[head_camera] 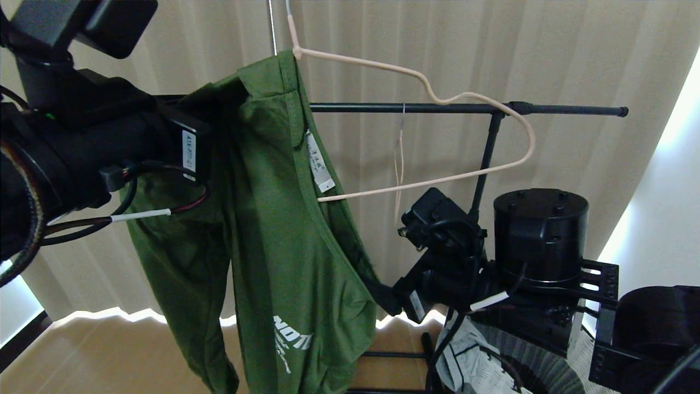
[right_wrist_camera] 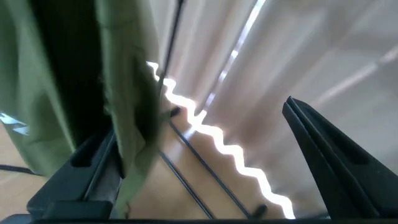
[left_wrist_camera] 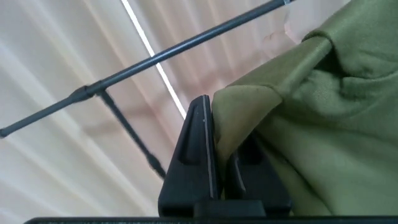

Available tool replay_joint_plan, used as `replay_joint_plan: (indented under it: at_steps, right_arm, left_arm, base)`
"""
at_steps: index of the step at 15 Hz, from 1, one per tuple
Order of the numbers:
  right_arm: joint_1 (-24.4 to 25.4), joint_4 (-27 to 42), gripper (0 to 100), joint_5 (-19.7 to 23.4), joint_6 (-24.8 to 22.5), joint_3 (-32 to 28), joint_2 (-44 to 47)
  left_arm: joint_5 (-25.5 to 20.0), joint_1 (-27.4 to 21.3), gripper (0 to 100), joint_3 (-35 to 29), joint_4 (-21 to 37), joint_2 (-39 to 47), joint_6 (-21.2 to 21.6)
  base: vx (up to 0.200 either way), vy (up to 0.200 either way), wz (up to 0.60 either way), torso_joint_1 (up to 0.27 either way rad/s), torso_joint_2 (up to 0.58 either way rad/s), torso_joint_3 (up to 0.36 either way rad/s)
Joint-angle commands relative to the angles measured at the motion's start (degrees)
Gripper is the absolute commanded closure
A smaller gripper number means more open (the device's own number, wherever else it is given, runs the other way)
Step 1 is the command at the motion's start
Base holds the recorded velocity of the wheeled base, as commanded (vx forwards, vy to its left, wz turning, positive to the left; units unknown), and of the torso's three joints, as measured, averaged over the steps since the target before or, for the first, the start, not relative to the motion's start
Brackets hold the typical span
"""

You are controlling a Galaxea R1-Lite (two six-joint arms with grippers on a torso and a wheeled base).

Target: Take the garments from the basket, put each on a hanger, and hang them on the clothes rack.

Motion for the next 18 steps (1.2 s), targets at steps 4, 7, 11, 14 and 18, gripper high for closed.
replay_joint_plan:
  at_steps: [4, 7, 11, 14, 18]
  right_arm:
    - [-3.9, 0.0, 0, -0.4, -0.5, 5.1, -6.6]
    - [-10.6, -0.1, 0, -0.4, -1.8, 5.0, -7.3]
    - [-14.4, -0.1, 0, -0.4, -2.2, 2.2, -6.8]
    - [-15.2, 0.4, 0, -0.3, -2.6, 0.4, -7.2]
    - [-12.1, 1.4, 0, 0.2, -4.6, -0.9, -7.4]
  left_arm:
    - [0.3, 6.0, 100, 3.3, -0.3, -1.3, 6.7]
    - [0.1, 8.5, 100, 7.3, -0.6, -3.5, 8.6]
    - [0.1, 10.1, 100, 12.9, -0.6, -5.5, 10.5]
    - [-0.1, 13.5, 100, 14.8, -0.7, -5.5, 13.6]
    - [0.0, 14.0, 100, 17.2, -3.4, -5.0, 15.6]
  base:
    - [0.0, 0.0, 0.0, 0.0, 0.0, 0.0]
    - [0.0, 0.0, 0.0, 0.0, 0.0, 0.0]
    - [0.0, 0.0, 0.0, 0.0, 0.0, 0.0]
    - [0.0, 0.0, 0.0, 0.0, 0.0, 0.0]
    - [0.0, 0.0, 0.0, 0.0, 0.0, 0.0]
